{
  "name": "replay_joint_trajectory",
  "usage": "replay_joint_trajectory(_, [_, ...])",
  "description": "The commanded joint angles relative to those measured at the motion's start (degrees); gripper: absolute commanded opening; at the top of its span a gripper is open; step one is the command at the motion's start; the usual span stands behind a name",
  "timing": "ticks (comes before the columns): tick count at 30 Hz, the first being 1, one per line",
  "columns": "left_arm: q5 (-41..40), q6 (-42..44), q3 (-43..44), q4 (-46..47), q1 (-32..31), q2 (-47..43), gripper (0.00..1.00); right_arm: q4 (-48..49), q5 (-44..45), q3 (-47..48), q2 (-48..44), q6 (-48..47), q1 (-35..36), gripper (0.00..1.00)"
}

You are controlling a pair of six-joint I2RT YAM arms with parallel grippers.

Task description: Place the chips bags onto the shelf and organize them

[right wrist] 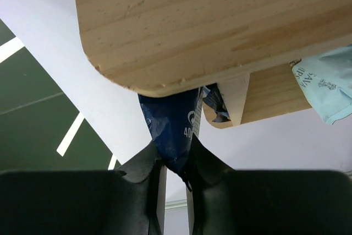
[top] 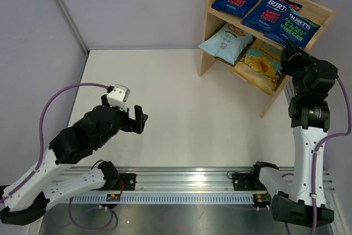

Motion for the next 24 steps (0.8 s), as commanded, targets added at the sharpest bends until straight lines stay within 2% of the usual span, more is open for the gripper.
replay_joint_trajectory(1, [-0.6,-0.1,0.9,1.6,0.0,-0.3,0.99,3.7,3.5,0.6,0.7,1.1,0.1,0.17])
replay_joint_trajectory(14, [-1.1,0.1,0.7,1.9,0.0,0.3,0.99,6.5,7.7,2.0,4.5,1.7,0.1,0.15])
replay_joint_trajectory(21, [-1.3,0.0,0.7,1.9,0.0,0.4,0.99,6.4,7.5,2.4,4.6,0.4,0.1,0.25])
replay_joint_trajectory(24, [-1.3,0.0,0.6,1.8,0.0,0.4,0.99,6.6,7.8,2.5,4.3,-0.2,0.1,0.25])
